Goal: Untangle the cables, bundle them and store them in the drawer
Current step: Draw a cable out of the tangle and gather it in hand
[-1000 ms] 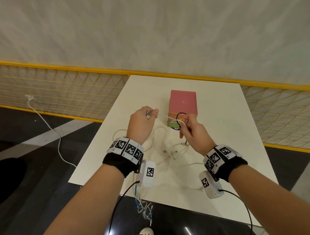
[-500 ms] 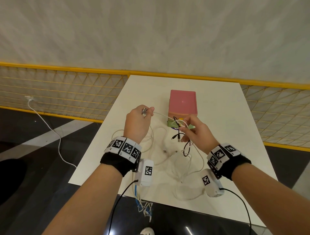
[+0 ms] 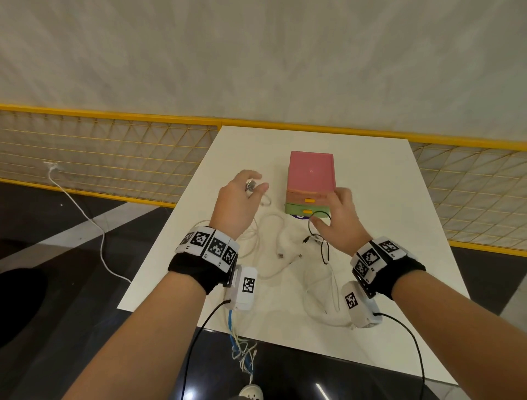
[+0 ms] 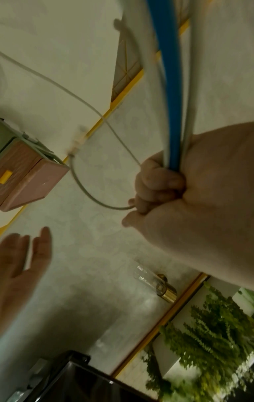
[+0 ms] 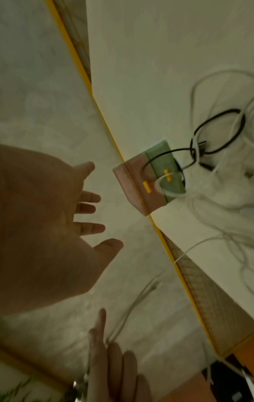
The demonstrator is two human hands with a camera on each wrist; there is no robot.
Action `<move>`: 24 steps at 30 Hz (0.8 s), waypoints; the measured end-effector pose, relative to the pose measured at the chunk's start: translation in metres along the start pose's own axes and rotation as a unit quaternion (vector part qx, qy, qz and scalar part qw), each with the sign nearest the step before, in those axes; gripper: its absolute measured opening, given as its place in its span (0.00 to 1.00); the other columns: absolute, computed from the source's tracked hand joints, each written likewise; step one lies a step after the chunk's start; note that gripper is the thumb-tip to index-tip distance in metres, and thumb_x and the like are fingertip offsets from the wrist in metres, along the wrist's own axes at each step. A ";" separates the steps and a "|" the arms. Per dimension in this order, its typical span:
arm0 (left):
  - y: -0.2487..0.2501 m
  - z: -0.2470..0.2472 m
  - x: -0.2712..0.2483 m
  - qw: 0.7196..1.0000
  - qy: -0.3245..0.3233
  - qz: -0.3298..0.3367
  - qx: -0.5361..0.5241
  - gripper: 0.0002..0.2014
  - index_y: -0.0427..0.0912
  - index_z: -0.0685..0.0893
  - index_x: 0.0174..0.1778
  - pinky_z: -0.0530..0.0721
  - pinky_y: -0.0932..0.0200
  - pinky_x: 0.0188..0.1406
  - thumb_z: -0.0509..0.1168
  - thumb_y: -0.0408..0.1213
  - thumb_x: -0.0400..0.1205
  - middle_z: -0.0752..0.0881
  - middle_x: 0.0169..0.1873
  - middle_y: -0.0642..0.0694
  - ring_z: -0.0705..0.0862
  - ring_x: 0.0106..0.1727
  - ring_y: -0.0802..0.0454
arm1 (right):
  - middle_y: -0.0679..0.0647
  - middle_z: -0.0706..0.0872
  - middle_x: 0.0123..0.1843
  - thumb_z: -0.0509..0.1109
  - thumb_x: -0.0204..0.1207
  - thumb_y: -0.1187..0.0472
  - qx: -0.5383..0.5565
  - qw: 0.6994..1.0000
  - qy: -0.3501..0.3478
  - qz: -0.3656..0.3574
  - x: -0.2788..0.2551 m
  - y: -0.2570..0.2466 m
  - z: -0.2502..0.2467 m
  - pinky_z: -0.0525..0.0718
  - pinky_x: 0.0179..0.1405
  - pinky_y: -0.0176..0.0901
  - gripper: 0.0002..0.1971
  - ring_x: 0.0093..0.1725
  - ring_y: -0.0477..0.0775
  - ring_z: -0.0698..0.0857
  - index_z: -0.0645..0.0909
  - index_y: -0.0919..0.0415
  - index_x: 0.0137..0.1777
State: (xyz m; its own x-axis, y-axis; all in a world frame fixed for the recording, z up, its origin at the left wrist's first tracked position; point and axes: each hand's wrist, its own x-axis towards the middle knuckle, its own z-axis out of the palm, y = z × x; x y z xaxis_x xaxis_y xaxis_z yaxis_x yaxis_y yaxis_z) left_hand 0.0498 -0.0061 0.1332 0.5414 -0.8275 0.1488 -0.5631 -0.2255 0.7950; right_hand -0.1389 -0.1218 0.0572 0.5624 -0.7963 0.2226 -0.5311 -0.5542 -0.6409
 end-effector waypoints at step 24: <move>0.067 -0.089 -0.040 0.964 -0.012 0.114 -0.239 0.06 0.41 0.84 0.48 0.59 0.68 0.16 0.62 0.36 0.86 0.74 0.19 0.59 0.61 0.16 0.59 | 0.52 0.81 0.45 0.55 0.85 0.62 0.160 0.978 -0.133 -0.011 0.003 -0.079 0.013 0.82 0.36 0.48 0.10 0.38 0.54 0.88 0.77 0.59 0.46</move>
State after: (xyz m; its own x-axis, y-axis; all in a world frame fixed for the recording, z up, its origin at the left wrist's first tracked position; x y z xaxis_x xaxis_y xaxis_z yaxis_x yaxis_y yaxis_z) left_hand 0.0461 0.0575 0.2323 0.4197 -0.8401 0.3436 -0.3104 0.2229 0.9241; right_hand -0.0871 -0.0770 0.0991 0.7395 -0.6699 0.0666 -0.3157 -0.4324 -0.8446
